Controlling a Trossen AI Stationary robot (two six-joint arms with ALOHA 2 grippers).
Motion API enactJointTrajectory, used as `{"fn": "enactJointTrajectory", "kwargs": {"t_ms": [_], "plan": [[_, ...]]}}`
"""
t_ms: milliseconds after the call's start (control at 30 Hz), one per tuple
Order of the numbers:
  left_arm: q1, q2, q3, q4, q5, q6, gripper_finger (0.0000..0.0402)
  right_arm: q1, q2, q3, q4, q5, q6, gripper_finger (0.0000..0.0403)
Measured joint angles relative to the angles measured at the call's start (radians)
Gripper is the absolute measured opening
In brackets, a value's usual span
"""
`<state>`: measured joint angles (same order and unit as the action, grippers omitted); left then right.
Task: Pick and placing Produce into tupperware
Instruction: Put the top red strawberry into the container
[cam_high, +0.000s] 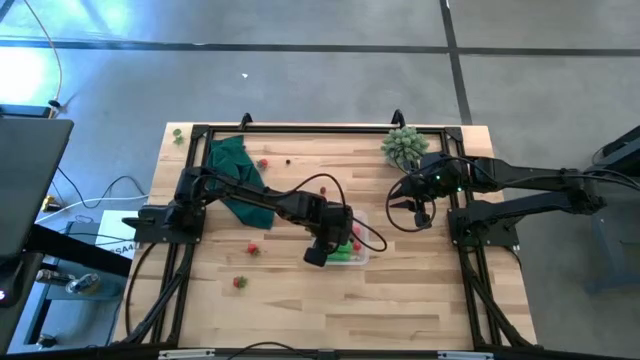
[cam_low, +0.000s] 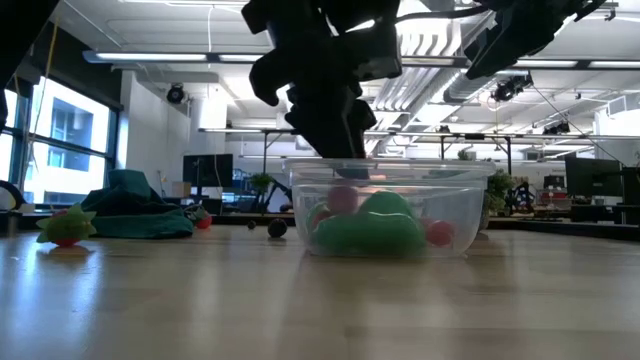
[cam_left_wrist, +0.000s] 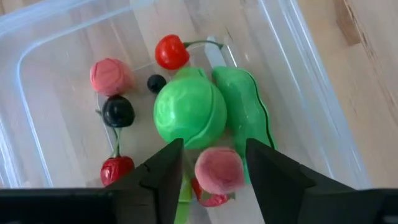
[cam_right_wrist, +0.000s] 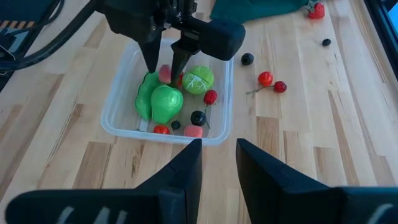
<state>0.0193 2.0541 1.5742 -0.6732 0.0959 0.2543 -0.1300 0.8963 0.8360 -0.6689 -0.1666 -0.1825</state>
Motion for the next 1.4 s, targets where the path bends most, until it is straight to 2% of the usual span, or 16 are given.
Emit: {"fn": "enactJointTrajectory", "kwargs": {"t_ms": [233, 433, 567, 767, 933, 1167, 1400], "plan": [[0.000, -0.002, 0.000, -0.009, -0.003, 0.000, 0.0180, 0.000, 0.000, 0.000, 0.000, 0.000, 0.000, 0.0089], [0.028, -0.075, -0.001, -0.034, -0.022, -0.008, 0.0161, 0.000, 0.000, 0.000, 0.000, 0.000, 0.000, 0.0089], [0.081, -0.143, -0.001, -0.129, -0.066, -0.063, 0.0148, 0.000, 0.000, 0.000, 0.000, 0.000, 0.000, 0.0089], [0.238, -0.227, 0.000, -0.323, -0.123, -0.188, 0.0143, 0.000, 0.000, 0.000, 0.000, 0.000, 0.000, 0.0089], [0.416, -0.270, 0.000, -0.404, -0.141, -0.133, 0.0143, 0.000, 0.000, 0.000, 0.000, 0.000, 0.000, 0.0089], [0.660, -0.275, -0.001, -0.446, -0.044, 0.031, 0.0143, 0.000, 0.000, 0.000, 0.000, 0.000, 0.000, 0.0089], [0.815, -0.273, -0.087, -0.450, 0.024, 0.078, 0.0143, 0.000, 0.000, 0.000, 0.000, 0.000, 0.000, 0.0089]]}}
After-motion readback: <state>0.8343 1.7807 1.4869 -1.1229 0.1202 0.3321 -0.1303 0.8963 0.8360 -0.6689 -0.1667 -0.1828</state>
